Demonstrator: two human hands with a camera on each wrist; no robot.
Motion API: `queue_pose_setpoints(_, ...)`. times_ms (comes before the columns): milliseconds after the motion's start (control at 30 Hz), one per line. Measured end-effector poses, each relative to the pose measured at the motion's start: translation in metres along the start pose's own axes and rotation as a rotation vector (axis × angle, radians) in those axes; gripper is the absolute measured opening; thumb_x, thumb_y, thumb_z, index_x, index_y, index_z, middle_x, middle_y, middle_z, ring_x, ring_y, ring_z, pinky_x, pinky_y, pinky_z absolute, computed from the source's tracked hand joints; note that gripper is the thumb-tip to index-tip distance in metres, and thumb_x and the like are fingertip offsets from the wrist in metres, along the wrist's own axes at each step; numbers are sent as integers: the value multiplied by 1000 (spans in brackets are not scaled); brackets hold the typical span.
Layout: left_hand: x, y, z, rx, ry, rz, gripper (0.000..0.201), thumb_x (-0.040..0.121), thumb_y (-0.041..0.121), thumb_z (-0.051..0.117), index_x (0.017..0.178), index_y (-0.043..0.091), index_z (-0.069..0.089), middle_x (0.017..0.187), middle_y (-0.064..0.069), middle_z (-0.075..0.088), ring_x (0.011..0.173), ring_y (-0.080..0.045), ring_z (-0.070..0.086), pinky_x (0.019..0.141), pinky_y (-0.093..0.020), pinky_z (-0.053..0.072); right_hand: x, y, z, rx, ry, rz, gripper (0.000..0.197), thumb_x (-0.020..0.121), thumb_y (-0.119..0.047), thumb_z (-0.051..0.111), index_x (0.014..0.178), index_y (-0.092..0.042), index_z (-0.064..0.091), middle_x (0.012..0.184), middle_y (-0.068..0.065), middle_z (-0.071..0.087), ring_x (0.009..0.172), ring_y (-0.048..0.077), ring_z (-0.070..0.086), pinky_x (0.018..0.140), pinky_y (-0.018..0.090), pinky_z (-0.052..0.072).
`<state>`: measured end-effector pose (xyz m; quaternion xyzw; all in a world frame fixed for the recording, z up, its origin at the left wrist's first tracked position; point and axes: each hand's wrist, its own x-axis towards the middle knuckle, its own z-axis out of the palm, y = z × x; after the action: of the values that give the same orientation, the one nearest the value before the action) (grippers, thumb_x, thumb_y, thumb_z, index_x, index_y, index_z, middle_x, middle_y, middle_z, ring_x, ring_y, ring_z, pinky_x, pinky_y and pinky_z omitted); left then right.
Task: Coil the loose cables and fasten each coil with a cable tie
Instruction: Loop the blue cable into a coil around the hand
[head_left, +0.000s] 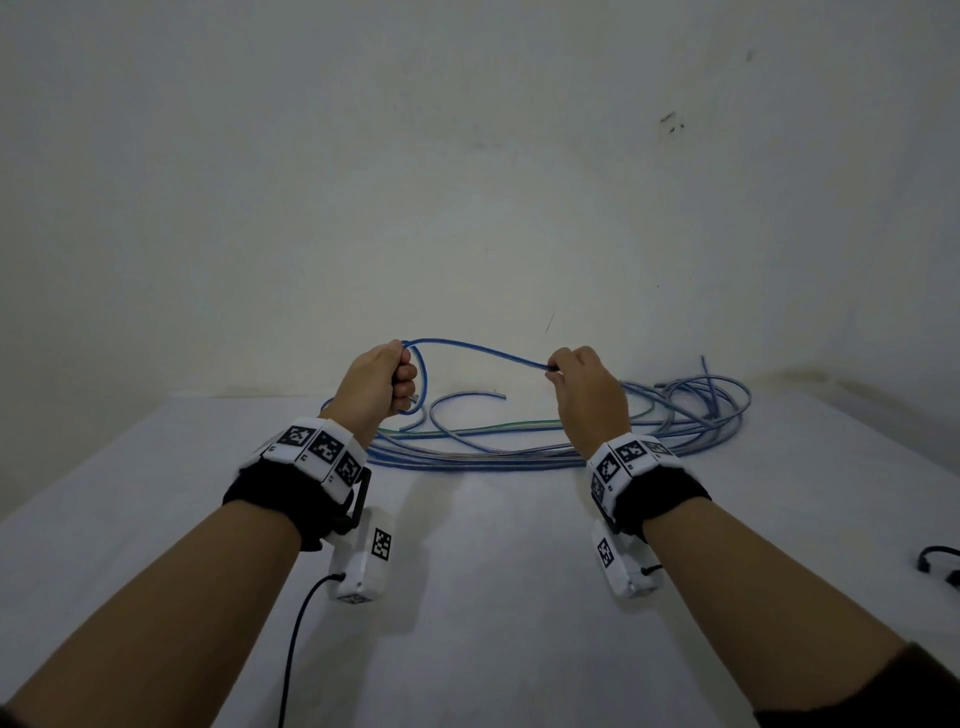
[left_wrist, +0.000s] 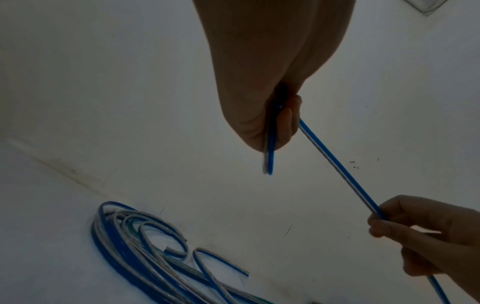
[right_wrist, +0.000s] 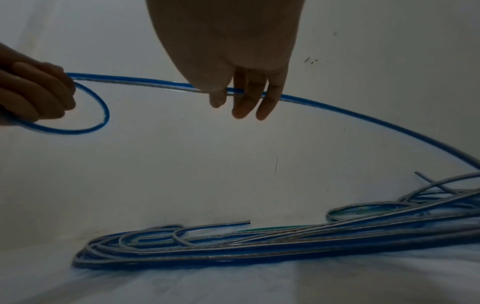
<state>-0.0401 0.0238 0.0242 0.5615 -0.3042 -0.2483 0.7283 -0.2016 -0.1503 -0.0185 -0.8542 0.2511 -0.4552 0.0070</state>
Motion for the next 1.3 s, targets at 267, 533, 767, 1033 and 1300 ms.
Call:
queue_pose_setpoints(267, -12, 9, 3, -50, -238, -146, 36, 101, 30, 30, 71, 16, 42, 52, 5, 36, 42, -8, 31, 42, -18, 28, 10, 17, 11, 2, -36, 26, 21, 92, -7, 46, 93, -5, 67, 72, 17, 57, 64, 35, 51, 58, 33, 32)
queue_pose_setpoints(533, -11, 14, 13, -399, -300, -68, 35, 101, 29, 26, 74, 15, 43, 52, 7, 39, 43, -6, 36, 44, -16, 36, -4, 3, 6, -59, -567, -123, 37, 97, -11, 39, 132, -17, 50, 110, 15, 51, 105, 32, 41, 86, 43, 40)
queue_pose_setpoints(767, -1, 12, 17, -489, -68, 53, 33, 102, 18, 26, 71, 14, 37, 48, 8, 41, 40, -6, 35, 43, -16, 33, -6, 2, 0, -36, -411, -41, 24, 97, -16, 42, 118, -13, 54, 100, 10, 62, 90, 31, 57, 69, 36, 42)
queue_pose_setpoints(1033, 1, 10, 19, -459, 20, 100, 31, 101, 14, 27, 71, 15, 36, 48, 8, 42, 40, -6, 35, 42, -16, 32, -9, 3, 7, -47, -404, 8, 28, 97, -7, 42, 121, -11, 55, 91, 13, 43, 70, 28, 48, 61, 29, 31)
queue_pose_setpoints(1300, -2, -6, 33, 8, -65, 203, 27, 102, 14, 30, 79, 11, 44, 74, -6, 55, 62, -13, 56, 64, -21, 52, -12, -17, -3, 174, -578, -129, 6, 96, -6, 43, 92, -8, 48, 90, 13, 52, 77, 24, 45, 69, 28, 31)
